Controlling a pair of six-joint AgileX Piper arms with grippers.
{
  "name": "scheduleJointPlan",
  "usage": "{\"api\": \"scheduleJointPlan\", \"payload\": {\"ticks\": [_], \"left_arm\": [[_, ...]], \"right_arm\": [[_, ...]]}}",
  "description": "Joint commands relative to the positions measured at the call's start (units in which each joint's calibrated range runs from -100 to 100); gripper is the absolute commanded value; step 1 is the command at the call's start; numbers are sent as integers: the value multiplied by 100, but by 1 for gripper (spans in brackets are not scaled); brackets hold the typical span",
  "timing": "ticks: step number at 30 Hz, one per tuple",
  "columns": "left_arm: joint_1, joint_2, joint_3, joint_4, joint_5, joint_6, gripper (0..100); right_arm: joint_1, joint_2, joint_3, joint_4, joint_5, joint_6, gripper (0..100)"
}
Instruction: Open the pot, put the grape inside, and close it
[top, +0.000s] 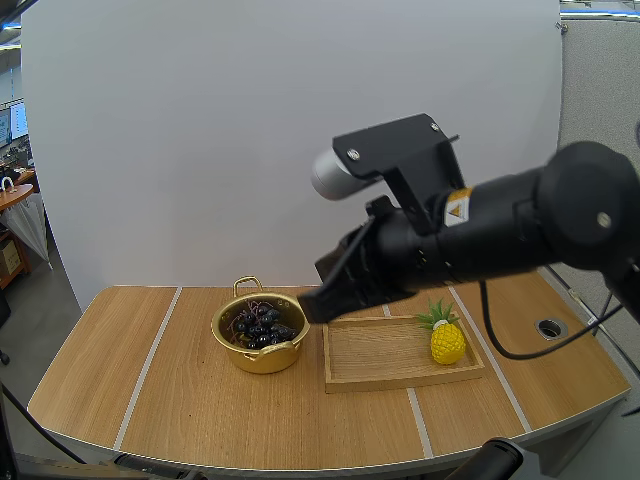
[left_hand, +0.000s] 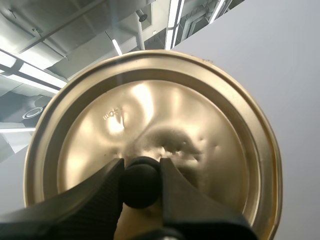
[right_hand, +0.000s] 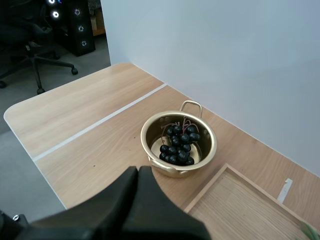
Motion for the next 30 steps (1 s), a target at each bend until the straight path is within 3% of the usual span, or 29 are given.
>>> {"api": "scheduleJointPlan", "payload": {"ticks": [1, 10, 18, 25, 30], "left_arm": [[-17, -32, -24, 2, -256, -82, 0], [-17, -62, -24, -12, 241, -82, 0], [-17, -96, -24, -25, 4309, -82, 0], [-17, 39, 500, -76, 4309, -92, 0], [-17, 39, 1324, -467, 4309, 95, 0]], "right_arm": [[2, -496, 3, -90, 283, 38, 0], [-23, -1336, 19, -456, 858, 340, 0], [-239, -1645, 486, -538, 858, 340, 0], [-342, -2009, 653, -538, 862, 340, 0], [-452, -2195, 653, -538, 958, 340, 0]]}}
